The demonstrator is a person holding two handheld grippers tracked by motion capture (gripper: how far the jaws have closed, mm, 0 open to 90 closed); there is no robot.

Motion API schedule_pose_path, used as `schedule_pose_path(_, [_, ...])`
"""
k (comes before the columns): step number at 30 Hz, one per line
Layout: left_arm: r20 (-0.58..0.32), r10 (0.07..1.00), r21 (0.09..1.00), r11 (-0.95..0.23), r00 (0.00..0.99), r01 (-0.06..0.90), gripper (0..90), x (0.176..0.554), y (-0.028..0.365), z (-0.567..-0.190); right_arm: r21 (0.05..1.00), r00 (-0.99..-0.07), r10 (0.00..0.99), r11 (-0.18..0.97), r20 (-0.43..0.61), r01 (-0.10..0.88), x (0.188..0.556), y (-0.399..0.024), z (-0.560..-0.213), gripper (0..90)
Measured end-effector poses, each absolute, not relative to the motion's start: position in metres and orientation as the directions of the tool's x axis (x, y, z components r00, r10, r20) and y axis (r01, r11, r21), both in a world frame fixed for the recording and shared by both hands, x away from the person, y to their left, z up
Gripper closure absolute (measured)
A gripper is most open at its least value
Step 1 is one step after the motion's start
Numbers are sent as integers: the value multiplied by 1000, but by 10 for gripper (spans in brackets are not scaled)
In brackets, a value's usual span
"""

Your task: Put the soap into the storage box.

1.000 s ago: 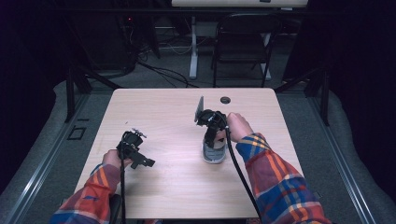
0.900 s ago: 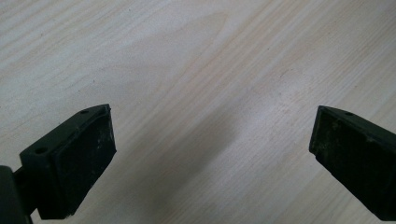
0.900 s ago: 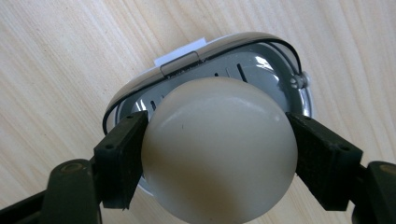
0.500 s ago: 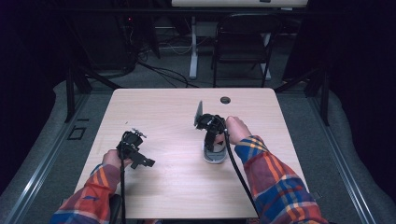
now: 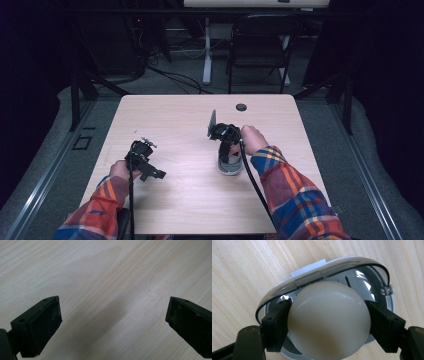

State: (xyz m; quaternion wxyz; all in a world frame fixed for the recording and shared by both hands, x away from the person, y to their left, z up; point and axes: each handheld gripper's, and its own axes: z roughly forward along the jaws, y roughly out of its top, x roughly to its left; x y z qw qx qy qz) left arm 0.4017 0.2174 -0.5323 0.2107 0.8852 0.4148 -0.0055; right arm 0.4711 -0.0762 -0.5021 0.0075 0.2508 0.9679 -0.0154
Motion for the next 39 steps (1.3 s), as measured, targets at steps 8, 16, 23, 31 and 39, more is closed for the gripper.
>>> schedule_pose_path(8, [-196,726,365,-570,659,737,1,402,218,-532,-27,-876,481,876,-25,482,471,-77,-506,241])
schedule_pose_path(16, [-197,728,364,-568,657,738,1,402,218,-532,-19,-876,482,876,-16,482,471,-79,-504,235])
schedule_pose_path(23, [-184,732,368,-567,655,737,1,402,217,-532,9,-869,494,869,-5,494,470,-84,-501,180])
schedule_pose_path(31, [-194,728,365,-569,657,737,1,402,218,-532,82,-873,487,871,-18,485,464,-91,-485,129])
schedule_pose_path(39, [-196,729,362,-567,656,739,1,402,218,-533,147,-862,506,855,-28,497,457,-104,-469,54])
